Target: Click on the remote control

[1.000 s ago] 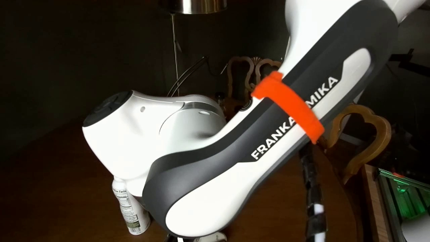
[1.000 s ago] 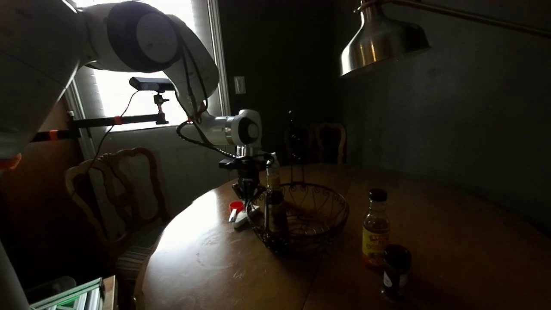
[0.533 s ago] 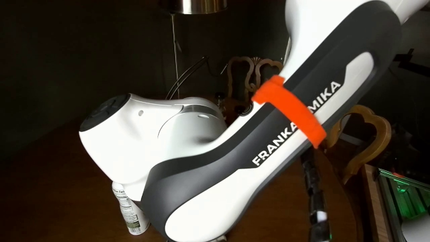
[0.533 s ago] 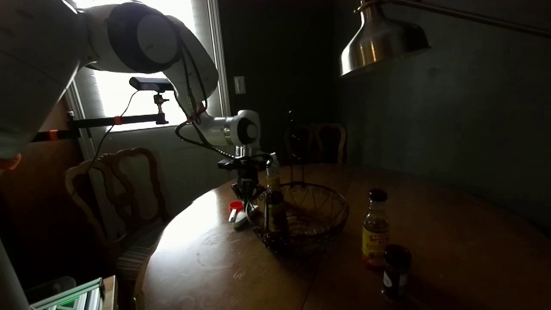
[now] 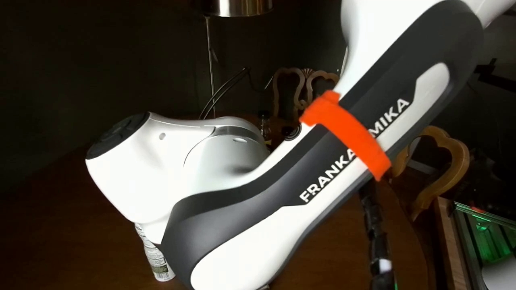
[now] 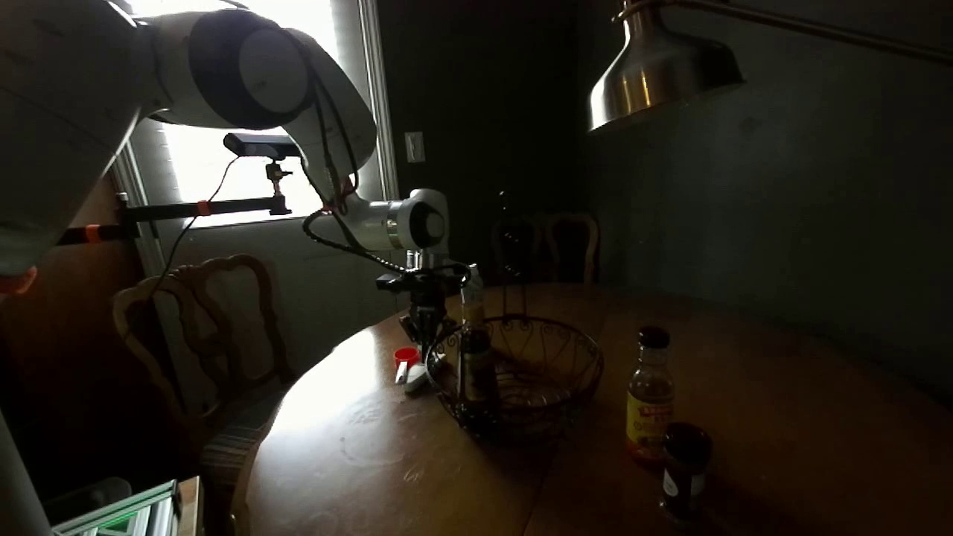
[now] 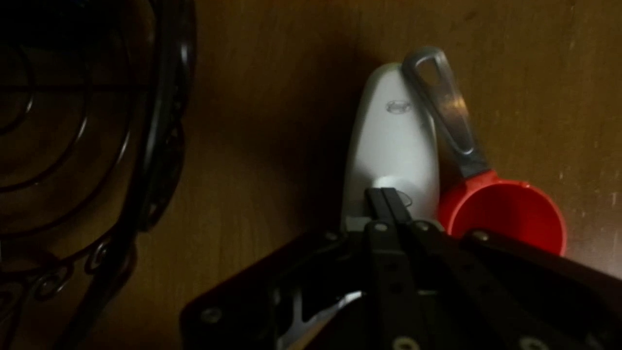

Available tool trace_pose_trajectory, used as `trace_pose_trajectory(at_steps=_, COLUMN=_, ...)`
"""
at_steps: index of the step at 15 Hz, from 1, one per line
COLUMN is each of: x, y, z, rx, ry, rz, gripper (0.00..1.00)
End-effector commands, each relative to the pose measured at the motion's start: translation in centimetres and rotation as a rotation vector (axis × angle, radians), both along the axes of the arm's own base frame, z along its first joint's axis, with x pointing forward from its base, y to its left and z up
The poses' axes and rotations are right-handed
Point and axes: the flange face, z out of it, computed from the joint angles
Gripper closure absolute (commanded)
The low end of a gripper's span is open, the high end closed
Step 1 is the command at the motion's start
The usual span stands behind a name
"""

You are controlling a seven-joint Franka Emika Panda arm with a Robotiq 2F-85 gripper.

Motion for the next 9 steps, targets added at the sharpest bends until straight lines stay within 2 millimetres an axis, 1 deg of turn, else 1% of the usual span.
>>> trace_pose_trajectory(at_steps=1, x=-0.1, y=0.3, z=1.9, rx=-0.007, ry=-0.035, rz=-0.02, gripper=1.0)
trace_pose_trajectory(at_steps=5, x=-0.7, y=0.0, z=3.9, rx=0.01, ry=-0.027, rz=-0.05, gripper=1.0)
trace_pose_trajectory(at_steps=9, x=-1.6, y=-0.4, z=5.2, rx=0.029, ry=-0.033, rz=-0.069, gripper=1.0)
